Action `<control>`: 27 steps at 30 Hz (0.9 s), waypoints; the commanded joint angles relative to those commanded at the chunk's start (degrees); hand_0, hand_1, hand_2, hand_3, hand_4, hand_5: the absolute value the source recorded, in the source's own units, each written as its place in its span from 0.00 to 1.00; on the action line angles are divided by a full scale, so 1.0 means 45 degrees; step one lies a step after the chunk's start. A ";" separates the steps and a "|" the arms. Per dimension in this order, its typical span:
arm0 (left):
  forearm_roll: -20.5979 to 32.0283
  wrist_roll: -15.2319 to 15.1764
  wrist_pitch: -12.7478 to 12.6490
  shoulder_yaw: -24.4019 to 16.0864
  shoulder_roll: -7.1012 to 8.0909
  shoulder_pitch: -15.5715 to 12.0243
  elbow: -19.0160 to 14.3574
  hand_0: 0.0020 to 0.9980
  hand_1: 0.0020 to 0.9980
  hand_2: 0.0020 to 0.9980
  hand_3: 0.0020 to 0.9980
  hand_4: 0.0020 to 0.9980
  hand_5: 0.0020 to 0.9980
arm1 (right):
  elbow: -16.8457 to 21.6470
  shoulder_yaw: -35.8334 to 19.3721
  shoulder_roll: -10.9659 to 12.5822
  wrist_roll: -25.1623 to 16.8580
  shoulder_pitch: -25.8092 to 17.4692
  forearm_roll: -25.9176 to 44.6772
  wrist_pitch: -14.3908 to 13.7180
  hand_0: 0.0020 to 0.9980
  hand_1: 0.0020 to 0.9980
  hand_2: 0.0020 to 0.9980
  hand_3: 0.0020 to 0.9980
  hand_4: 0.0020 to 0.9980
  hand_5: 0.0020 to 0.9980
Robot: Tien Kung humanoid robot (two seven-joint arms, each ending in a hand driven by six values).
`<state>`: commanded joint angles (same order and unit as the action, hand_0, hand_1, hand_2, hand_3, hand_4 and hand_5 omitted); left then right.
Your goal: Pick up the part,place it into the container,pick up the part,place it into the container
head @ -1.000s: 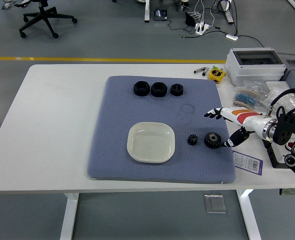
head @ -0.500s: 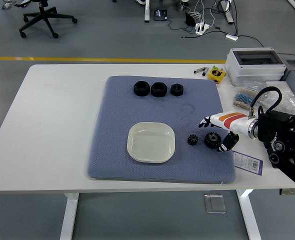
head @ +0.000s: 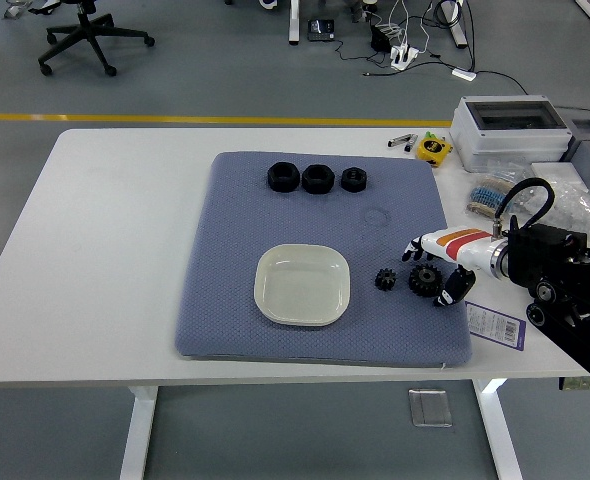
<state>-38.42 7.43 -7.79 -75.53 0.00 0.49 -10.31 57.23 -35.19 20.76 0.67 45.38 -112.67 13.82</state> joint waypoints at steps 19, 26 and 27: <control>-0.0037 -0.0011 0.0000 -0.0035 0.0000 0.0005 0.0000 0.88 0.85 0.88 0.64 0.59 0.74 | -0.0503 0.0130 -0.0047 -0.0148 -0.0029 0.0191 -0.0795 0.48 0.52 0.54 0.49 0.67 0.09; 0.0031 -0.0020 -0.0007 0.0009 0.0000 0.0040 0.0000 0.88 0.85 0.88 0.64 0.59 0.74 | -0.0662 0.0182 -0.0077 -0.0266 0.0015 0.0215 -0.0906 0.42 0.45 0.49 0.47 0.54 0.12; 0.0035 -0.0021 -0.0009 0.0009 0.0000 0.0045 0.0000 0.88 0.85 0.88 0.64 0.59 0.74 | -0.0658 0.0183 -0.0068 -0.0270 0.0011 0.0209 -0.0902 0.39 0.43 0.47 0.46 0.49 0.11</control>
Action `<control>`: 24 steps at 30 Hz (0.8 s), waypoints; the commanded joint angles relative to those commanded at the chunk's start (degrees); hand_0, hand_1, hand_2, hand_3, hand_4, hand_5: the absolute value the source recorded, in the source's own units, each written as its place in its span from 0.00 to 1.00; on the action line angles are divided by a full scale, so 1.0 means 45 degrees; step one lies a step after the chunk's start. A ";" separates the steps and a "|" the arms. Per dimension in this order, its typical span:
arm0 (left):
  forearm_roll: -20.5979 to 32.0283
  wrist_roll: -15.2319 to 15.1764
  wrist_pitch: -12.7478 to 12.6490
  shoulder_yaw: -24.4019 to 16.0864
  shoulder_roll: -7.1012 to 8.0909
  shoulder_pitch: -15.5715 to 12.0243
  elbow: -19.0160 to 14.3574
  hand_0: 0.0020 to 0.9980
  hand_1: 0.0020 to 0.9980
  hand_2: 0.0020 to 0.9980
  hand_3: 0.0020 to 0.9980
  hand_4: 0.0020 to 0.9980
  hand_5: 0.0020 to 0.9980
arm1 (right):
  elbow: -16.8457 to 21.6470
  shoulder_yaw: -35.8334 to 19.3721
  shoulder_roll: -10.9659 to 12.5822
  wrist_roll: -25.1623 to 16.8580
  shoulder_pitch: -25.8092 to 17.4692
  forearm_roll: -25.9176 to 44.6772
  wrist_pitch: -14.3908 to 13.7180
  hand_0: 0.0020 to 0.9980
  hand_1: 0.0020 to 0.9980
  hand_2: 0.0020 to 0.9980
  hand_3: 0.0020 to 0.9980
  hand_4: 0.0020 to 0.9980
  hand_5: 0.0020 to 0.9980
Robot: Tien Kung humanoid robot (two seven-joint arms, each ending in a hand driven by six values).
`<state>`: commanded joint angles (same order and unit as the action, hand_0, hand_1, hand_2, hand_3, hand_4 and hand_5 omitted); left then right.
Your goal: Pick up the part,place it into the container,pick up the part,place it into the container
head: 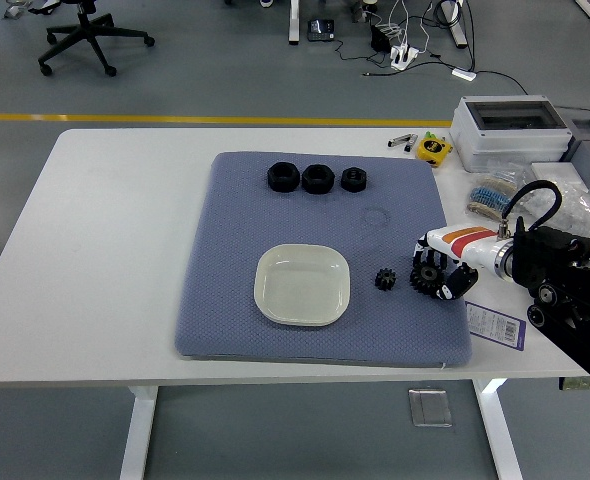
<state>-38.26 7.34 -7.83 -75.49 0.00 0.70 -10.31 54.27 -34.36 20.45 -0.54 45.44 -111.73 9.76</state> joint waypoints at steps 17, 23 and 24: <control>0.0163 -0.0062 -0.0004 0.0075 0.0000 0.0042 0.0000 0.88 0.85 0.88 0.64 0.59 0.74 | 0.2242 -0.0650 0.0008 0.0270 0.0194 -0.0107 -0.0124 0.38 0.42 0.47 0.46 0.46 0.11; 0.0061 -0.0118 -0.0089 -0.0170 0.0000 0.0104 0.0000 0.88 0.85 0.88 0.64 0.59 0.74 | 0.3049 -0.0224 -0.0383 0.0329 0.0667 -0.0087 -0.0093 0.39 0.42 0.47 0.46 0.46 0.12; 0.0077 -0.0120 -0.0092 -0.0156 0.0000 0.0110 0.0000 0.88 0.85 0.88 0.64 0.59 0.74 | 0.3151 -0.0104 -0.0489 0.0325 0.0765 -0.0073 -0.0099 0.40 0.42 0.47 0.46 0.45 0.12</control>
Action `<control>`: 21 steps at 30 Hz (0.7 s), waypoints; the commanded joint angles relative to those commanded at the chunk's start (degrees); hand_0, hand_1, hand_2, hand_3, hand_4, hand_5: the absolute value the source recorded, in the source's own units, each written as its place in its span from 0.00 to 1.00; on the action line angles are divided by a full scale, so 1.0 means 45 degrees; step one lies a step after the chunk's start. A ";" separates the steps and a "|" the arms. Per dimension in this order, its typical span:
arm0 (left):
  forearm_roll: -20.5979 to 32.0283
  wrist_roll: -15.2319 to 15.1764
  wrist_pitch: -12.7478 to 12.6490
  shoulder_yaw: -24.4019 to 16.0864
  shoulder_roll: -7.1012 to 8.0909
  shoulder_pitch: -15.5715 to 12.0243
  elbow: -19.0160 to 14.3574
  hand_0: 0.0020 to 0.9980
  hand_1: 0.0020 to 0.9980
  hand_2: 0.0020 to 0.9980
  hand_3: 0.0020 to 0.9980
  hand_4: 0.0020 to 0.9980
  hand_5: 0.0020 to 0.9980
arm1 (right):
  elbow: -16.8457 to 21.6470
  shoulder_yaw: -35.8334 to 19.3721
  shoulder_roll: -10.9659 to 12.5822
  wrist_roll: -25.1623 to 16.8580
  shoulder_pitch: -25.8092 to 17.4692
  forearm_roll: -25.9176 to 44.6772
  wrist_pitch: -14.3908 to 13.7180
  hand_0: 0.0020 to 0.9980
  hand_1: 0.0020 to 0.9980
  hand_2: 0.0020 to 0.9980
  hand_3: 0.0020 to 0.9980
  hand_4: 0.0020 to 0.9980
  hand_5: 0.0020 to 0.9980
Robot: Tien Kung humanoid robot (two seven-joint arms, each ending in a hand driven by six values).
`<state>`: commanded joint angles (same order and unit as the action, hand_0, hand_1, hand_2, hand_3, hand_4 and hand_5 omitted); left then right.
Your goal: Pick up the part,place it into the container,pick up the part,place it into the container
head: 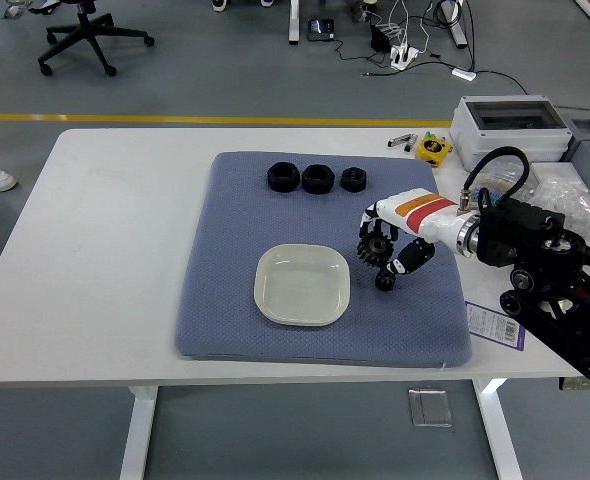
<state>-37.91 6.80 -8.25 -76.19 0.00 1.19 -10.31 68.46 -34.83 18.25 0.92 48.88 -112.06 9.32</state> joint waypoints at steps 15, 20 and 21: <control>0.0331 -0.0036 -0.0052 0.0385 0.0000 0.0049 0.0000 0.88 0.85 0.88 0.64 0.59 0.74 | -0.1263 0.1977 -0.2364 0.0703 0.1808 0.0509 0.0964 0.48 0.50 0.59 0.58 0.73 0.19; 0.0353 -0.0045 -0.0064 0.0428 0.0000 0.0049 0.0000 0.88 0.85 0.88 0.64 0.59 0.74 | -0.1655 0.2179 -0.2538 0.0929 0.1816 0.0304 0.1339 0.61 0.63 0.75 0.87 0.95 0.27; 0.0334 -0.0041 -0.0066 0.0416 0.0000 0.0045 0.0000 0.88 0.85 0.88 0.64 0.59 0.74 | -0.1661 0.2185 -0.2516 0.0998 0.1796 0.0360 0.1373 0.61 0.63 0.75 0.87 0.95 0.27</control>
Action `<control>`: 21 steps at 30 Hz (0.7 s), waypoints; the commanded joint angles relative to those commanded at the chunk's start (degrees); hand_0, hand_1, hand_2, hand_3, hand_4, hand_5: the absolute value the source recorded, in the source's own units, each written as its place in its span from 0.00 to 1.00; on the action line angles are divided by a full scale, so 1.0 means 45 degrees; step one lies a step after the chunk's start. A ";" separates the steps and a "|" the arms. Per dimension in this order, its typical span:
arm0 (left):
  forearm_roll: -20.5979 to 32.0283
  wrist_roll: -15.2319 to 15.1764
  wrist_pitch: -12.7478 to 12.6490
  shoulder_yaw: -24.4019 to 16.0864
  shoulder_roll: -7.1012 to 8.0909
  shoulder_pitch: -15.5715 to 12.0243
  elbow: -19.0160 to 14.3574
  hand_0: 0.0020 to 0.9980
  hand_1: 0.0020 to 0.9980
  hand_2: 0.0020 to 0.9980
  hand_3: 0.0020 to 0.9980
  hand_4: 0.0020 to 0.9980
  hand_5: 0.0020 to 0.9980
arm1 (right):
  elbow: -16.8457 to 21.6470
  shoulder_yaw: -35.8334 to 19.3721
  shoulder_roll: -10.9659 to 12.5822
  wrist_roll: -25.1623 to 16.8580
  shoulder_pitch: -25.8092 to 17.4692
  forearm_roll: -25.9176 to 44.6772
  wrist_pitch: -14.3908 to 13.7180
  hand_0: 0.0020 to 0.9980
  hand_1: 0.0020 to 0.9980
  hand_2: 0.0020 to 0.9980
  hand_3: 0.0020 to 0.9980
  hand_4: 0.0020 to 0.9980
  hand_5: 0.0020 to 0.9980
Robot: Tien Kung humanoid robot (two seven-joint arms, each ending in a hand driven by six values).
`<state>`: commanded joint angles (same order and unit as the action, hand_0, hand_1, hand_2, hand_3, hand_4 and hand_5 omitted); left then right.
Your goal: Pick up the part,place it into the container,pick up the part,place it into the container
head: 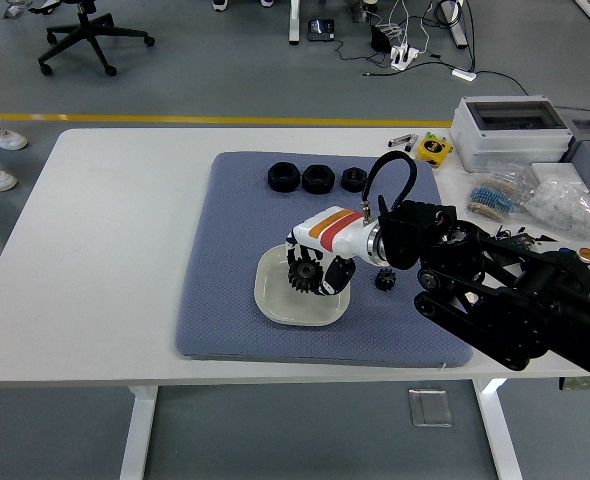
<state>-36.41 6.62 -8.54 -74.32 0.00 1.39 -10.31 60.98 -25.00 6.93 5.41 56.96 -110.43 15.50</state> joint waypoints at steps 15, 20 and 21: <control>-0.0267 0.0051 -0.0031 -0.0167 0.0000 -0.0185 0.0000 0.88 0.85 0.88 0.64 0.60 0.74 | 0.0226 -0.0488 0.0541 -0.0064 -0.0225 -0.0084 -0.0041 0.68 0.69 0.81 0.94 0.94 0.28; -0.0242 0.0027 -0.0034 -0.0161 0.0000 -0.0206 0.0000 0.88 0.85 0.88 0.64 0.60 0.74 | 0.0280 -0.0547 0.1120 -0.0131 -0.0207 -0.0333 0.0303 0.67 0.68 0.80 0.88 0.92 0.26; -0.0195 0.0019 -0.0036 -0.0118 0.0000 -0.0209 0.0000 0.88 0.85 0.88 0.64 0.60 0.74 | 0.0248 -0.0550 0.1223 -0.0159 -0.0233 -0.0368 0.0330 0.67 0.68 0.80 0.88 0.92 0.26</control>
<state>-37.29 6.70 -8.71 -74.85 0.00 0.45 -10.31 62.10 -27.48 12.43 4.69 55.91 -112.09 16.98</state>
